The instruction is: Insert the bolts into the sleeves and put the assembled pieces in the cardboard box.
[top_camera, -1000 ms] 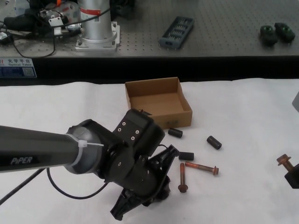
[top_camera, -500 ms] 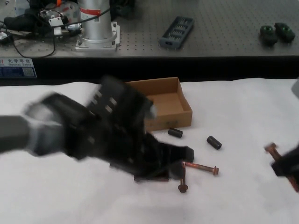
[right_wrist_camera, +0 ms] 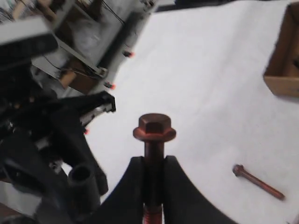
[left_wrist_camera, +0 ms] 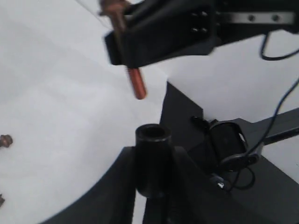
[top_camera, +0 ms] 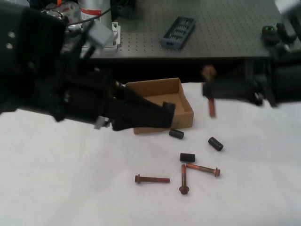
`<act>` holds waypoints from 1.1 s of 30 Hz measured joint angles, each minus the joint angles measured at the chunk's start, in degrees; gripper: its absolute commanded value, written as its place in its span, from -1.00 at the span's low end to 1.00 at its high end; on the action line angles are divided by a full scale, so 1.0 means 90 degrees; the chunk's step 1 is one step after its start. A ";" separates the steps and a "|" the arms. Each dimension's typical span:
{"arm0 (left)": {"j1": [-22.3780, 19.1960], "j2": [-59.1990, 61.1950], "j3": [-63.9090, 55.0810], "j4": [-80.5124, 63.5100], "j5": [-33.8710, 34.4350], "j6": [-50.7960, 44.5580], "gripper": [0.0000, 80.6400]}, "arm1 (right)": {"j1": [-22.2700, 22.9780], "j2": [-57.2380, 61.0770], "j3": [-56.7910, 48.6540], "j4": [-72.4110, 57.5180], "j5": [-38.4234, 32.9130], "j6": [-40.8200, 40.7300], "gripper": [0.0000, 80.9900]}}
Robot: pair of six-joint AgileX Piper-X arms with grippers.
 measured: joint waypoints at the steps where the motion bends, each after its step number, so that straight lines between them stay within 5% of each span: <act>1: 0.0036 -0.0039 0.0000 0.0000 0.0192 0.0035 -0.98 | 0.0000 0.0015 0.0000 -0.0055 -0.0048 0.0243 -0.93; 6: 0.0090 -0.0065 0.0089 0.0005 0.0761 0.0133 -0.98 | 0.0000 0.0228 0.0000 -0.1008 -0.0251 0.1038 -0.93; 20: 0.0090 -0.0065 0.0189 -0.0006 0.0996 0.0214 -0.98 | 0.0529 0.0228 0.0000 -0.1300 -0.0571 0.1206 -0.93; 33: 0.0090 -0.0065 0.0189 -0.0006 0.0427 0.0214 -0.98 | 0.0649 0.0228 0.0000 -0.1324 -0.0850 0.1222 -0.93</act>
